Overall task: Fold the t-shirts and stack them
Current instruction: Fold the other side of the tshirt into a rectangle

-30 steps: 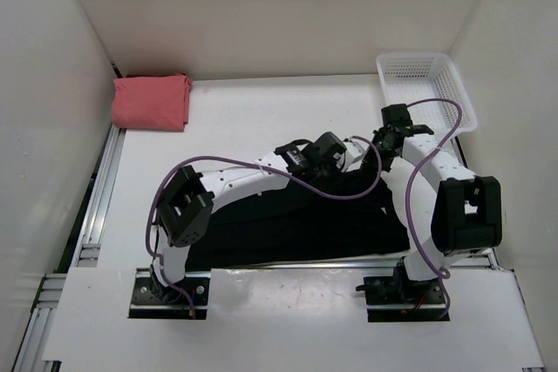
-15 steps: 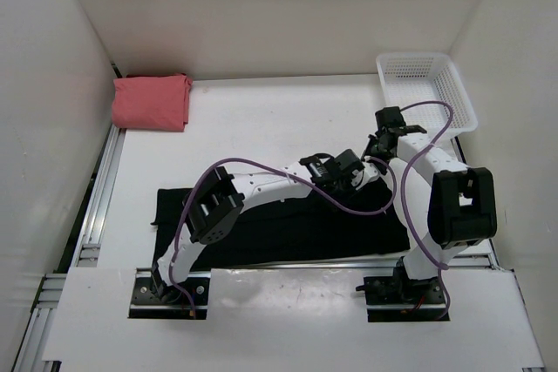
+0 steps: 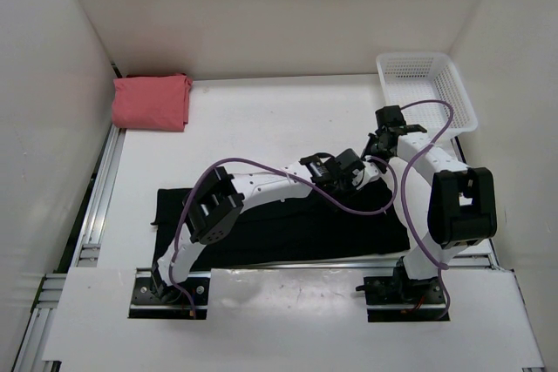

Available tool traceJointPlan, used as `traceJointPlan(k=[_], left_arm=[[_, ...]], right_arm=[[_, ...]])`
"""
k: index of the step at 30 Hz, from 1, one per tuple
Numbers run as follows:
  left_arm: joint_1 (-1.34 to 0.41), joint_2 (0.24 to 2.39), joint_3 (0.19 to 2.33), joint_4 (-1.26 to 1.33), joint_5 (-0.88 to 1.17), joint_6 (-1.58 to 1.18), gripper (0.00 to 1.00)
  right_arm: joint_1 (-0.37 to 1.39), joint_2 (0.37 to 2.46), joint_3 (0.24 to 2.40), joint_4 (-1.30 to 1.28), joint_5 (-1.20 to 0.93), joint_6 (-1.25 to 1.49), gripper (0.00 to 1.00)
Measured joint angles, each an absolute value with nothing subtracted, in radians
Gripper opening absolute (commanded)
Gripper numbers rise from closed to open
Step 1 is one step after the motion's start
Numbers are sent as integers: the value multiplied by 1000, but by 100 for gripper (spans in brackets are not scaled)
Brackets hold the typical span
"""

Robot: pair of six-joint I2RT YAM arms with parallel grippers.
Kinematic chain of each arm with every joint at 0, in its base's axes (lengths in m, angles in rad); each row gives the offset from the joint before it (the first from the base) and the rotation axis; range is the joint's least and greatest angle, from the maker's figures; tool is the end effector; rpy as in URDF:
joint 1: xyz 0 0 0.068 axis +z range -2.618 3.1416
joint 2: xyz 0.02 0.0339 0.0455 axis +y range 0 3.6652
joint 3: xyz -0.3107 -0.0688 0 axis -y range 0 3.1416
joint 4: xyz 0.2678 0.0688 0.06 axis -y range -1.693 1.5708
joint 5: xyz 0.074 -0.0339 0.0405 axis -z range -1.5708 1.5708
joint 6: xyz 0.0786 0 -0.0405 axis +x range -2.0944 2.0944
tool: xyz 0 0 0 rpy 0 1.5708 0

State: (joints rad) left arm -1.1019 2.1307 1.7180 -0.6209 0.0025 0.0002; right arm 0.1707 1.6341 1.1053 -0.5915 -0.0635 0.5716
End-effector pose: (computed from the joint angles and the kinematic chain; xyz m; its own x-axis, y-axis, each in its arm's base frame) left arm 0.2405 -0.4751 0.1932 -0.3881 0.7665 -0.5117 0.8927 0.4506 -0.0020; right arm 0.3613 0.0673 0.2030 -0.8526 0.4009 -0.3353 0.3144 0.9059 0.2836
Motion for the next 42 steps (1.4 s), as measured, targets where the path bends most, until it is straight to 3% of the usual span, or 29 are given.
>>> traceJointPlan(k=[19, 29, 32, 42], left_arm=[[-1102, 2162, 1718, -620, 6, 0, 30], [-1102, 2172, 1718, -621, 8, 0, 20], [-1102, 2172, 1718, -621, 8, 1, 11], [-1102, 2156, 1725, -624, 20, 0, 11]], right_arm=[[171, 1643, 1105, -573, -64, 572, 0], [171, 1643, 1105, -573, -64, 572, 0], [171, 1643, 1105, -572, -68, 572, 0], [171, 1645, 1105, -575, -74, 567, 0]])
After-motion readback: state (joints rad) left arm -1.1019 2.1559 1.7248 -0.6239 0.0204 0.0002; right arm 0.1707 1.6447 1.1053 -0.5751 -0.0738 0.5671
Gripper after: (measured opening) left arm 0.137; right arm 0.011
